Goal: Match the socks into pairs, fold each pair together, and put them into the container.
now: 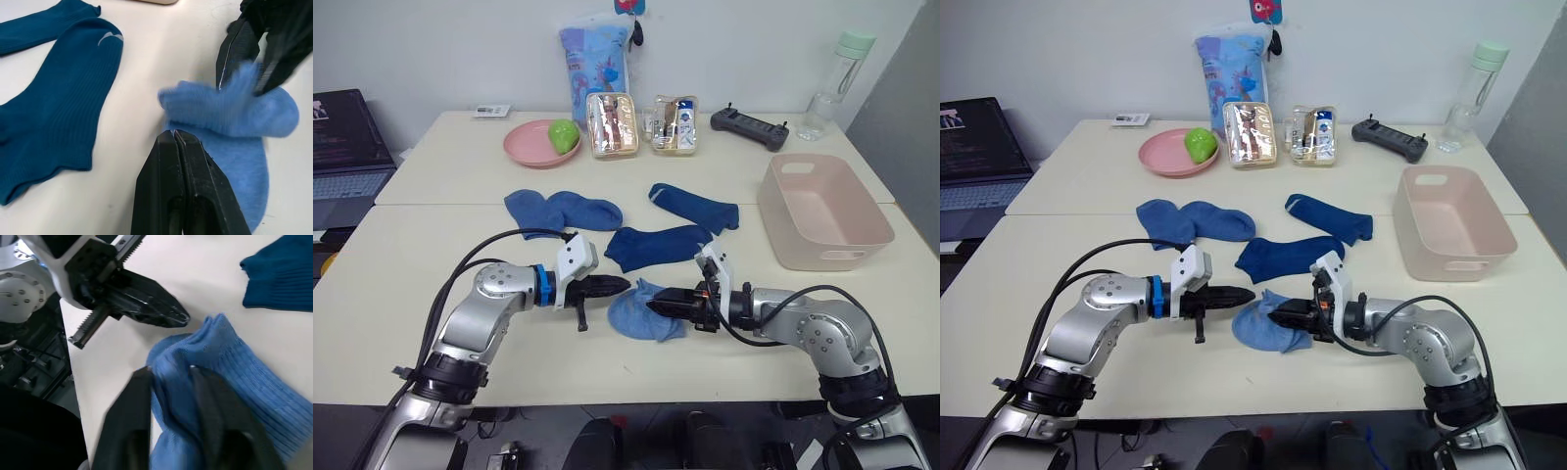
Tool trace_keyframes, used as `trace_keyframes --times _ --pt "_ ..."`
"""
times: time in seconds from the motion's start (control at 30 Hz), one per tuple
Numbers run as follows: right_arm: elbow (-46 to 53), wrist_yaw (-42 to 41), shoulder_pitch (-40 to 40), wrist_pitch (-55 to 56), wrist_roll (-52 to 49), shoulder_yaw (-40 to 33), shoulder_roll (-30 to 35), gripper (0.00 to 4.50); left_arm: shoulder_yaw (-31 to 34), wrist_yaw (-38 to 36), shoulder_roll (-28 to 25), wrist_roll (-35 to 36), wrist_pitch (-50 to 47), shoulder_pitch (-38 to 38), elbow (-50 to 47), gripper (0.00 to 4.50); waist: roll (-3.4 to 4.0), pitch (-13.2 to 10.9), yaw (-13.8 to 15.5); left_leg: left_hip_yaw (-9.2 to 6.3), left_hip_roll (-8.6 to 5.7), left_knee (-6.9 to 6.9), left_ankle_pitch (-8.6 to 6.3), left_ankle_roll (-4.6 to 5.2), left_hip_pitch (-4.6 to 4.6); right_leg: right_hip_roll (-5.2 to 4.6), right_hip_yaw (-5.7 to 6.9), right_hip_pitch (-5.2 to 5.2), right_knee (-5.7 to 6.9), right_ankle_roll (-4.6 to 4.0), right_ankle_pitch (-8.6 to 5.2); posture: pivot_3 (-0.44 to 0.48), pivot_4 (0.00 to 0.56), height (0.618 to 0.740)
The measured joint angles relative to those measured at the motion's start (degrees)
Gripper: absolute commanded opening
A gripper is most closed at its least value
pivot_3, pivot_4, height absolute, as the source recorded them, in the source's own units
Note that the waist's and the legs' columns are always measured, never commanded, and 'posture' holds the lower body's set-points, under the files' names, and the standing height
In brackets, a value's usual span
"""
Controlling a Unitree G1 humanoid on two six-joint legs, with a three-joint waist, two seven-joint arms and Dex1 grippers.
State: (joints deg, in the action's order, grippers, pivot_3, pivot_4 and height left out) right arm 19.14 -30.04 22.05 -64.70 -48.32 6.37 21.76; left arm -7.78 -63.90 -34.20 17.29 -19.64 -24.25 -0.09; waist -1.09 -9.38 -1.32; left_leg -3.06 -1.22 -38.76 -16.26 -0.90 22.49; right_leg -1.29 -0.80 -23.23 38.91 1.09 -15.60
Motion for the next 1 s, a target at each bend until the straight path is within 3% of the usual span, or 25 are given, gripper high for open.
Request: trace_keyframes --times 0.17,0.33,0.53,0.77,1.0 --pt "0.9 0.2 0.8 -2.8 -5.5 -5.3 -0.7 2.43 2.2 0.2 0.9 2.4 -0.6 -6.2 -0.4 0.0 -0.02 0.0 -0.2 0.02 -0.01 0.01 0.0 0.0 0.01 0.0 -0.03 0.0 -0.03 0.0 0.0 0.0 0.15 0.74" --pt "1.4 -0.1 -1.5 -2.6 -4.9 -7.5 5.5 2.43 -2.1 -2.3 1.9 2.9 -2.2 -5.1 -3.7 0.0 -0.02 0.0 -0.2 0.03 -0.03 0.01 0.0 0.0 0.04 -0.01 -0.04 -0.01 -0.04 0.0 0.0 0.0 0.15 0.74" --pt "1.4 -0.3 -6.0 1.0 2.0 -6.4 10.7 2.43 -8.1 -3.1 -2.4 -6.8 7.0 -0.3 1.5 0.0 0.0 0.0 -0.6 0.06 0.03 0.07 0.0 0.01 -0.08 0.05 -0.08 -0.02 0.04 0.0 0.0 0.0 0.15 0.74" --pt "1.3 1.0 -6.0 0.3 2.6 -3.8 7.4 2.43 -8.5 -1.8 -1.1 -8.5 13.0 3.5 4.1 0.0 0.0 0.0 -0.2 0.04 0.01 0.04 0.0 0.01 -0.05 -0.01 -0.05 0.04 -0.02 0.0 0.0 0.0 0.15 0.74" --pt "-4.9 1.5 -4.5 -2.0 3.1 -2.9 4.3 2.43 -8.3 -1.7 -1.9 -9.6 17.3 3.9 5.5 0.0 0.03 0.0 -0.4 0.05 0.02 0.06 0.0 0.01 -0.11 0.0 -0.05 0.05 0.03 0.0 0.0 0.0 0.15 0.74"
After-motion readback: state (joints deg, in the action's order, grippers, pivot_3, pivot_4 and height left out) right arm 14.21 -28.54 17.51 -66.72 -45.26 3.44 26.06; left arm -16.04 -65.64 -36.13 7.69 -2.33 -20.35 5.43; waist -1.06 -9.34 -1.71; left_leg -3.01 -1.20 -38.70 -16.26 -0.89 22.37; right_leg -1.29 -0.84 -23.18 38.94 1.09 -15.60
